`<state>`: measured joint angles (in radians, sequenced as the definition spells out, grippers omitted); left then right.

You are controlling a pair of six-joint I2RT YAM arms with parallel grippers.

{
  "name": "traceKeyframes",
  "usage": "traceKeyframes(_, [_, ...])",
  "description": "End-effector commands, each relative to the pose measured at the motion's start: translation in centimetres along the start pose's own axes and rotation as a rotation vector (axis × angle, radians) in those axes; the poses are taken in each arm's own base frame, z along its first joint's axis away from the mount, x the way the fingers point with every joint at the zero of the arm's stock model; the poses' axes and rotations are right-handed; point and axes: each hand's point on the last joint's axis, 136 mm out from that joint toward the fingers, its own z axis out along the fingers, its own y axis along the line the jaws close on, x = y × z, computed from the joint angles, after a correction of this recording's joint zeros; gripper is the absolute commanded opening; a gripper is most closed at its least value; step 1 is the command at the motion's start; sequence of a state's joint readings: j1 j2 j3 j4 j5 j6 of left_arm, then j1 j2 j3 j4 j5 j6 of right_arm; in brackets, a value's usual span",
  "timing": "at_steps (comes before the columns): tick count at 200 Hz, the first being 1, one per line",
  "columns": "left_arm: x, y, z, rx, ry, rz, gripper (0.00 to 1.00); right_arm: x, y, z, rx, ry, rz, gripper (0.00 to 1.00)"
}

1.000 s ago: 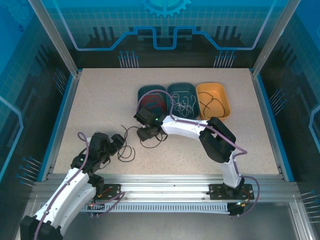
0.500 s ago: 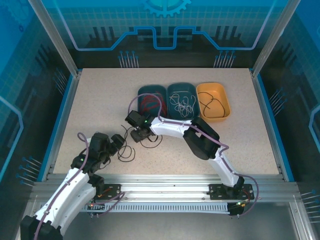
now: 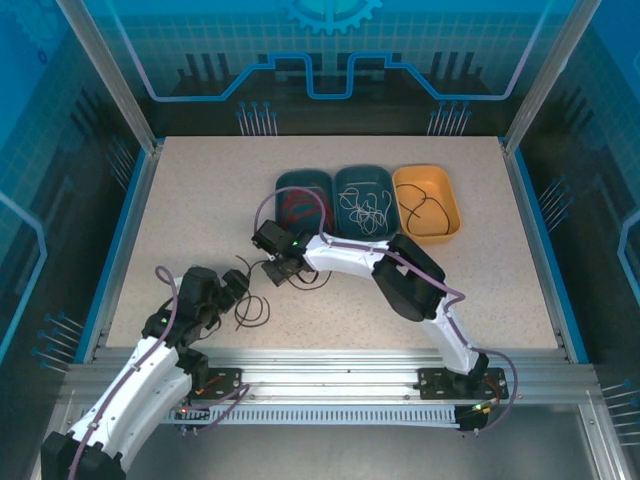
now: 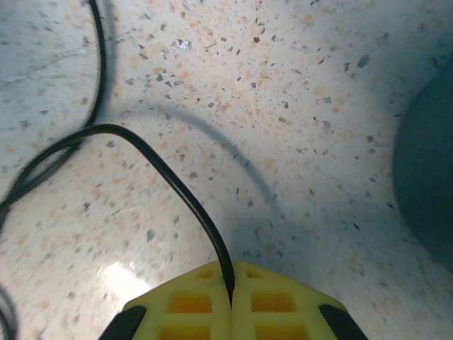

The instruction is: Untangle the cables

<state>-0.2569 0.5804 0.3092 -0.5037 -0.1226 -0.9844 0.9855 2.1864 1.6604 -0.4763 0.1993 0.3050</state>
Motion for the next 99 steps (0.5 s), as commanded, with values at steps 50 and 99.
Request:
traceKeyframes(50, [0.2,-2.2,-0.4,0.081,0.047,0.085,0.99,-5.5,-0.1,-11.7,-0.025,-0.268,-0.019,0.0])
traceKeyframes(99, [0.7,-4.1,0.2,0.138,0.101,0.108,0.99,-7.0,-1.3,-16.9,0.012,-0.383,-0.026,0.0])
